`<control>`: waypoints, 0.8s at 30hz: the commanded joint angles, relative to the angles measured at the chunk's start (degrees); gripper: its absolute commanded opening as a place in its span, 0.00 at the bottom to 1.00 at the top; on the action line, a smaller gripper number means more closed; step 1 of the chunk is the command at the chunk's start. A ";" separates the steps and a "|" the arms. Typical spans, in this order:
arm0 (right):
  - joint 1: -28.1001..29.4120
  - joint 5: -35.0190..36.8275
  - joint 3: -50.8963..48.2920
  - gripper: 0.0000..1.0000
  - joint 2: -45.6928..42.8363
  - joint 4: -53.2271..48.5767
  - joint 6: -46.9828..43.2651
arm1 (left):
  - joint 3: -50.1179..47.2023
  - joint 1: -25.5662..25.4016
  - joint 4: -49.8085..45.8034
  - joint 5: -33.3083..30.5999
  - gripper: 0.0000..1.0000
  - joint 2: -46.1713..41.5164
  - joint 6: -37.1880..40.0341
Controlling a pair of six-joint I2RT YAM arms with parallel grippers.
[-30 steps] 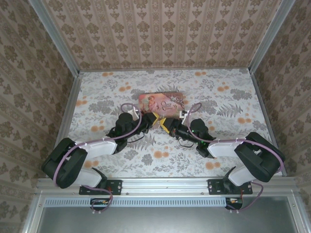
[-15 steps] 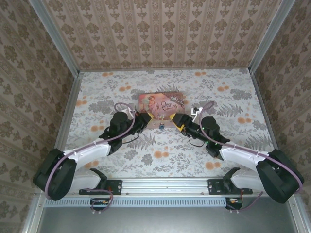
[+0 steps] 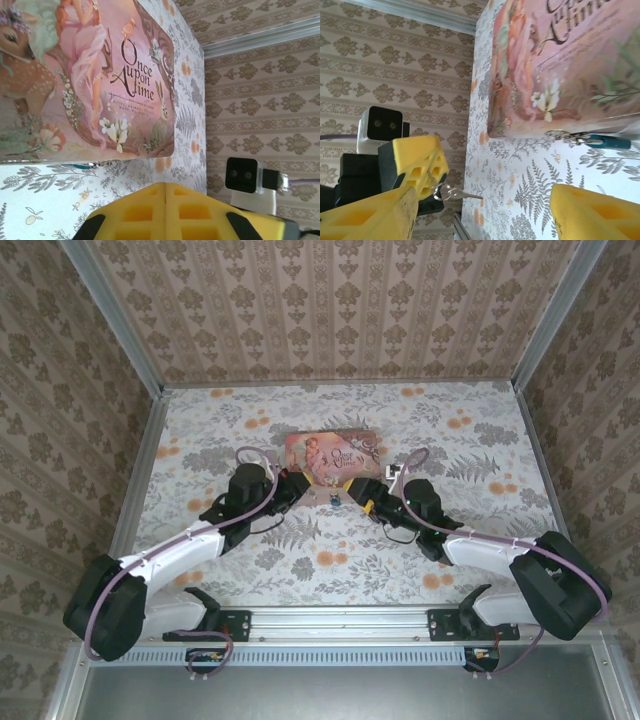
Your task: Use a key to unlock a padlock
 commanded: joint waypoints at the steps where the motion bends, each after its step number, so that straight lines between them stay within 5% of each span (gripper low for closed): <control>1: 1.36 1.08 1.77 0.71 0.49 2.74 0.36 | 1.79 -0.34 -3.42 -2.61 0.00 -0.85 3.11; 13: 4.09 5.96 0.09 0.71 1.90 9.04 -1.72 | 2.91 -1.43 3.66 2.61 0.00 4.59 2.76; 24: 8.50 13.47 -1.18 0.64 8.21 21.05 1.51 | 0.19 -4.72 14.89 -0.86 0.00 6.92 -1.73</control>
